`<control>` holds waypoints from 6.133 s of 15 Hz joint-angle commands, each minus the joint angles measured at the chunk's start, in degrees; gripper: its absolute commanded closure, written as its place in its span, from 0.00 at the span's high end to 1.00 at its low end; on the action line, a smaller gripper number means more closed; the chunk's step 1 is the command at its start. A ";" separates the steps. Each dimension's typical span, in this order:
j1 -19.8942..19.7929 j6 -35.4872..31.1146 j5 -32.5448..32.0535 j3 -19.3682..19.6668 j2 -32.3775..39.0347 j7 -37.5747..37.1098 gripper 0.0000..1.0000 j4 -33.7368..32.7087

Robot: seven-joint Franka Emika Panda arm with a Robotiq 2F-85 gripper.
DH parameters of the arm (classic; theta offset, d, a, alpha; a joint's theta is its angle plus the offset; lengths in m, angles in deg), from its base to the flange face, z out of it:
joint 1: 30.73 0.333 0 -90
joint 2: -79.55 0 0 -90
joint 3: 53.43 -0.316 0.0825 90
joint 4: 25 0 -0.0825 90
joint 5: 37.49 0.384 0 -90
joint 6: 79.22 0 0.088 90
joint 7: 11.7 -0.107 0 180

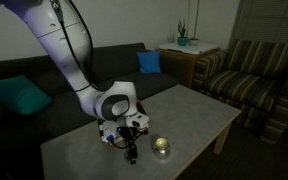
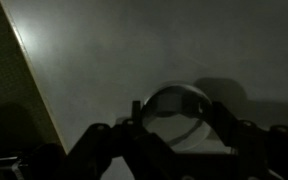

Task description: Cover the silver bottle with the silver lid

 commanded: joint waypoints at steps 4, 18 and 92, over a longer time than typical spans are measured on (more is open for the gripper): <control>6.65 -9.97 -0.32 5.12 -6.35 -2.98 0.45 12.98; 8.07 -35.05 5.39 8.25 -6.50 10.70 0.70 20.72; -23.46 14.95 -2.63 -10.36 2.58 17.86 0.45 -18.37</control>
